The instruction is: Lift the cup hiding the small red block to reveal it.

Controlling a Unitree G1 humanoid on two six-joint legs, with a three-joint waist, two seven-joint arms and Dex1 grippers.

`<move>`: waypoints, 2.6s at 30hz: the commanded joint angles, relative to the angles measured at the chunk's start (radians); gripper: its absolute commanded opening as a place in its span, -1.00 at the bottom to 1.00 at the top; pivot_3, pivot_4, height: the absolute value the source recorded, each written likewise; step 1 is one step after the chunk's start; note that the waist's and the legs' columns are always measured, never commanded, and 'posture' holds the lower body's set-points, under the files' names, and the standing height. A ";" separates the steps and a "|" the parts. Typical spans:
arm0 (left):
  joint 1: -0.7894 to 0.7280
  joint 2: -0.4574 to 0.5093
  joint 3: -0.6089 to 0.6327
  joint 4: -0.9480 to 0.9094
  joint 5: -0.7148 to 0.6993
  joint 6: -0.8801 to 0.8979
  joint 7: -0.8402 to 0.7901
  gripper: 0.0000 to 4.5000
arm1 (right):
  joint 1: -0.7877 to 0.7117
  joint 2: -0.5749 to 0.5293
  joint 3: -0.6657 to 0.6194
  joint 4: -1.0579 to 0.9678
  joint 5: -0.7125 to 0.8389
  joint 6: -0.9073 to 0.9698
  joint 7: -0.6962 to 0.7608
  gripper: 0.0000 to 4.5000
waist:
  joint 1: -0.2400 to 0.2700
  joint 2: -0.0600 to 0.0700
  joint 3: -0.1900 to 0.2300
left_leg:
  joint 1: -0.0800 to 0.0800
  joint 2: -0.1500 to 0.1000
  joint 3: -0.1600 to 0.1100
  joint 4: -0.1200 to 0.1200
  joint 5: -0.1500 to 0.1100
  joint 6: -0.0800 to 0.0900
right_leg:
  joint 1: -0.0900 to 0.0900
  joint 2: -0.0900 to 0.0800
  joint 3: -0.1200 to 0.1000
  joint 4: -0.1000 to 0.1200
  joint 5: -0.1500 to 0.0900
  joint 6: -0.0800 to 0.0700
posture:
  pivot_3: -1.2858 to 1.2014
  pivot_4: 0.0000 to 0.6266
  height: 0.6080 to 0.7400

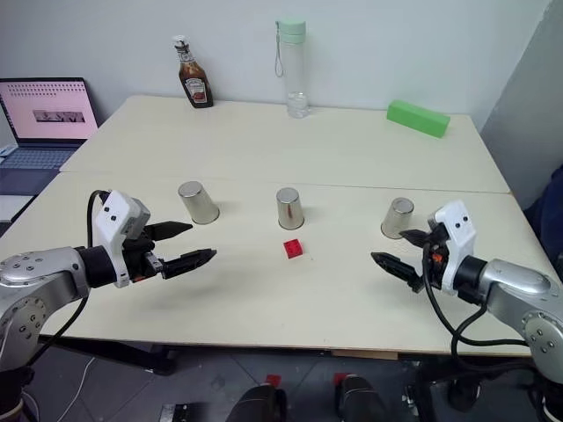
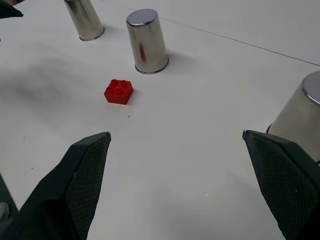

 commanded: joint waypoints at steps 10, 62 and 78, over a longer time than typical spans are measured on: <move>-0.017 0.036 0.024 -0.011 -0.005 -0.011 -0.012 0.98 | -0.020 -0.006 -0.015 -0.013 0.010 -0.013 0.011 1.00 | 0.000 0.000 0.000 | 0.000 0.000 0.000 0.000 0.000 0.000 | 0.000 0.000 0.000 0.000 0.000 0.000 | 0.03 -0.52 1.00; -0.004 0.043 0.024 -0.026 -0.009 -0.011 -0.026 0.98 | -0.019 0.000 -0.003 -0.009 0.003 -0.018 0.009 1.00 | 0.000 0.000 0.000 | 0.000 0.000 0.000 0.000 0.000 0.000 | 0.000 0.000 0.000 0.000 0.000 0.000 | 0.03 -0.52 1.00; 0.012 0.052 0.046 -0.034 -0.009 -0.010 -0.023 0.98 | -0.059 0.012 0.029 0.018 -0.007 -0.024 0.013 1.00 | 0.000 0.000 0.000 | 0.000 0.000 0.000 0.000 0.000 0.000 | 0.000 0.000 0.000 0.000 0.000 0.000 | 0.03 -0.52 1.00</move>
